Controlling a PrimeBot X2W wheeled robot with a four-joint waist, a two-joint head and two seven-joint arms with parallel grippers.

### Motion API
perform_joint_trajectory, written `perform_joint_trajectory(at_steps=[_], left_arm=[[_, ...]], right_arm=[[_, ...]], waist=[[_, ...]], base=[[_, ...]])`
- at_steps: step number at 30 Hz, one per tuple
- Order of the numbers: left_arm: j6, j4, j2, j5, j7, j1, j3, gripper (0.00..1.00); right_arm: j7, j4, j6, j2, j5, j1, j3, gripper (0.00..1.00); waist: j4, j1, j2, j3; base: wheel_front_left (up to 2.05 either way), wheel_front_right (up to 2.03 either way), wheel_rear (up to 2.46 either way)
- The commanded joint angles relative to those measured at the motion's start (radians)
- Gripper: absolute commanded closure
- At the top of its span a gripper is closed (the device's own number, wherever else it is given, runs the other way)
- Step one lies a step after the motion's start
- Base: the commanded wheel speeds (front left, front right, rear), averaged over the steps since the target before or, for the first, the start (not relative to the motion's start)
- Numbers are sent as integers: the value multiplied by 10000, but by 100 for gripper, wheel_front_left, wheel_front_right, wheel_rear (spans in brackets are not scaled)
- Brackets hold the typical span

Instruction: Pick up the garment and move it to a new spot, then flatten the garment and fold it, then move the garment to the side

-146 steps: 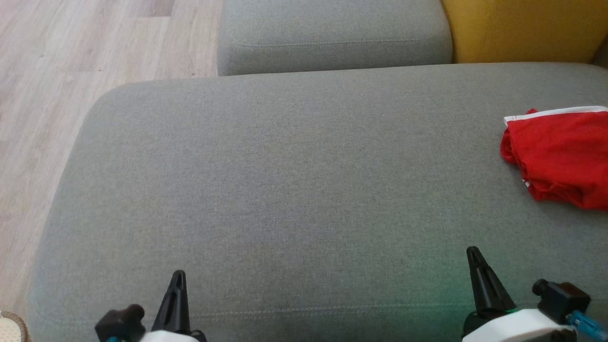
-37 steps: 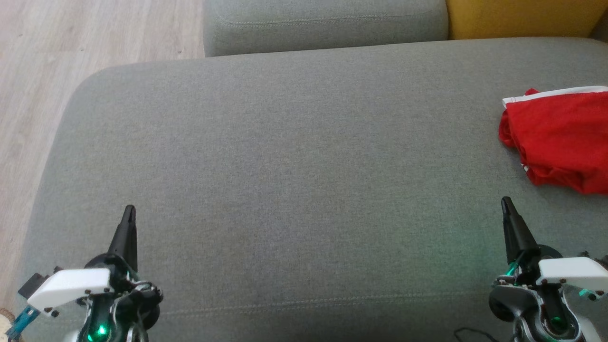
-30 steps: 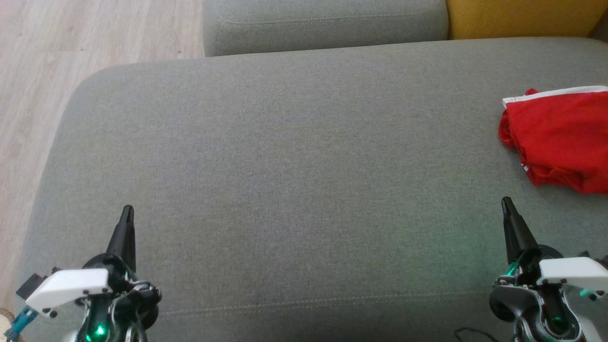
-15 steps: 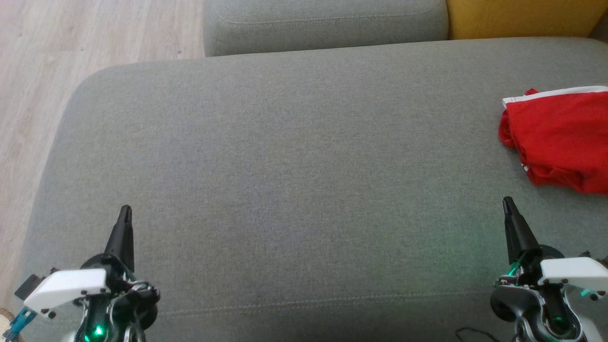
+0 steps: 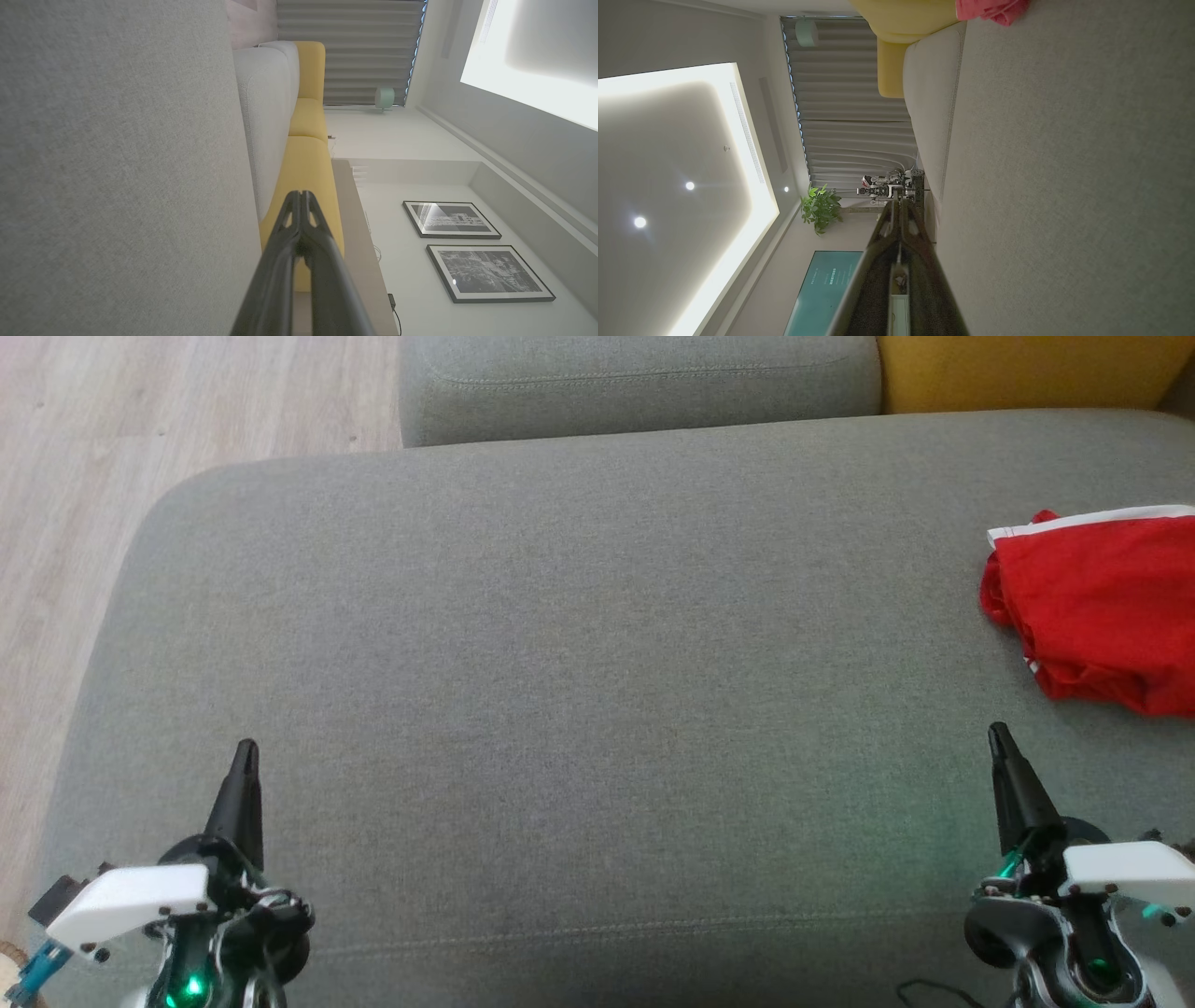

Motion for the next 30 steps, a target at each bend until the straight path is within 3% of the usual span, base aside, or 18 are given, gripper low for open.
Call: perform_joint_trajectory(at_steps=[1,30], left_arm=[[-73,-263,106,97,82,-526,364,100],[-73,-258,45,169,150,-533,449,100]], right_arm=[[52,-322,2,-50,-66,-485,147,100],[108,-318,2,0,-125,-491,76,100]], waist=[[0,0,0,0],[0,0,0,0]], base=[[0,0,0],[0,0,0]])
